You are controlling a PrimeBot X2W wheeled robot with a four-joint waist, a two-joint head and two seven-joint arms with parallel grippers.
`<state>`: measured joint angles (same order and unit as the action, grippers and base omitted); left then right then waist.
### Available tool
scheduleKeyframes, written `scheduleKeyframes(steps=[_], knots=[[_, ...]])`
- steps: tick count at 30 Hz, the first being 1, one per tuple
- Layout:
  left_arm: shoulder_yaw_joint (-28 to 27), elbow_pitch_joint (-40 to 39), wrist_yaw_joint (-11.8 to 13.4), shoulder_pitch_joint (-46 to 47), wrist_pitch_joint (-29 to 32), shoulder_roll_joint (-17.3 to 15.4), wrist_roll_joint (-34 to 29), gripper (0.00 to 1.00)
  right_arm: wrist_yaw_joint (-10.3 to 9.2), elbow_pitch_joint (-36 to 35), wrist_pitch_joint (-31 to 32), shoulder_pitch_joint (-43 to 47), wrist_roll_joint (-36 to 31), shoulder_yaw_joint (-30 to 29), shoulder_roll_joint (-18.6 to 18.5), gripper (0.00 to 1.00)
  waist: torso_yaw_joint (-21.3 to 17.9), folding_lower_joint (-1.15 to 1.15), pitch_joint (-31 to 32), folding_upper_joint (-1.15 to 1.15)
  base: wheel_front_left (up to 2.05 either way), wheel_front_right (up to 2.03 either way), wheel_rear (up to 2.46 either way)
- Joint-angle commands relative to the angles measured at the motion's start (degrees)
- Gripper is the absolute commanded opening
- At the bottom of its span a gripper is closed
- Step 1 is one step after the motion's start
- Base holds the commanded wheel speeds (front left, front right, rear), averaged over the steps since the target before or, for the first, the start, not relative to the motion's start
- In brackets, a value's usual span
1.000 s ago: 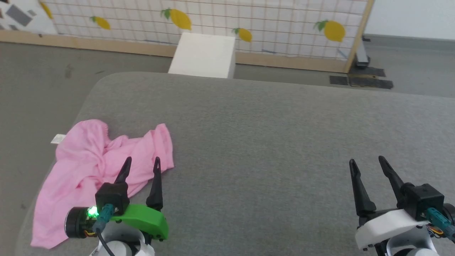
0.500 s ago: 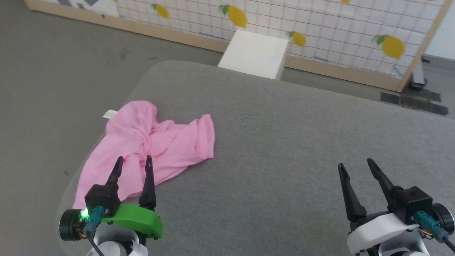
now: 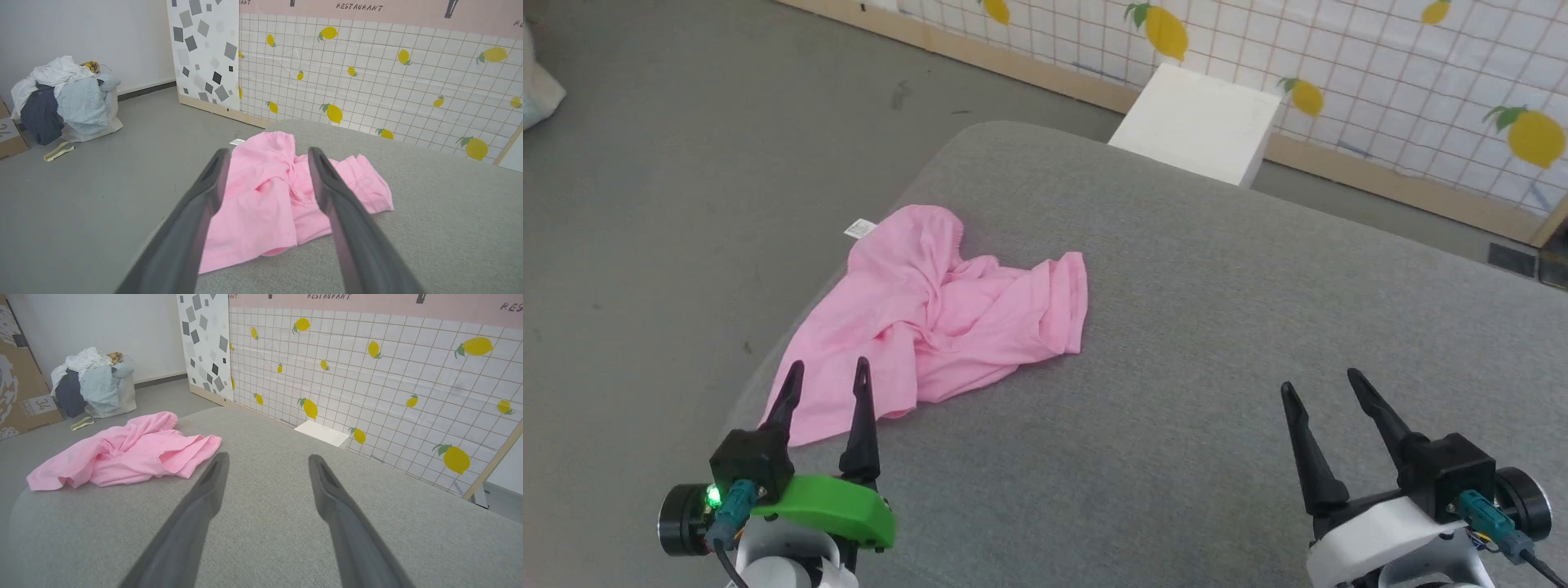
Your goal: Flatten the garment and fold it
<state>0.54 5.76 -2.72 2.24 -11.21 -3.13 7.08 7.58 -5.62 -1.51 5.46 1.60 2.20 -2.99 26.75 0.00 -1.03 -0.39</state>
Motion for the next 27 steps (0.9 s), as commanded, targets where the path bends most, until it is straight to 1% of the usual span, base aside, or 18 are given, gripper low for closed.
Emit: scheduleKeyframes(steps=[1, 10, 19, 23, 27], knots=[[-0.03, 0.45, -0.51, 0.14, -0.62, 0.19, 0.88, 1.00, -0.07, -0.52, -0.18, 0.82, -0.31, 0.22, 0.08, 1.00, 0.96, 0.00, -0.44, 0.30, 0.00, 0.00, 0.00], [0.04, 1.59, -1.24, 2.29, -1.69, 0.21, 2.03, 1.00, -0.07, -1.06, -0.28, 0.66, -0.55, 0.41, 0.09, 1.00, 2.61, 0.00, -1.23, 0.33, 0.00, 0.00, 0.00], [-1.66, 2.39, -2.16, 5.59, -2.73, 0.04, 2.76, 1.00, -0.08, -1.67, 0.06, 1.04, 0.05, 1.17, 0.10, 1.00, 2.91, 0.00, -1.57, 0.36, 0.00, 0.00, 0.00], [-1.52, 4.67, -3.22, 10.78, -3.03, -1.56, 3.97, 1.00, -0.08, -2.52, 0.79, 0.68, -0.30, 1.53, 0.11, 1.00, 2.38, 0.00, -3.03, 0.37, 0.00, 0.00, 0.00], [-0.02, 7.19, -4.11, 18.28, -1.32, -4.55, 4.96, 1.00, -0.09, -3.14, 1.48, 0.05, -0.77, 1.69, 0.12, 1.00, 0.76, 0.00, -5.08, 0.38, 0.00, 0.00, 0.00]])
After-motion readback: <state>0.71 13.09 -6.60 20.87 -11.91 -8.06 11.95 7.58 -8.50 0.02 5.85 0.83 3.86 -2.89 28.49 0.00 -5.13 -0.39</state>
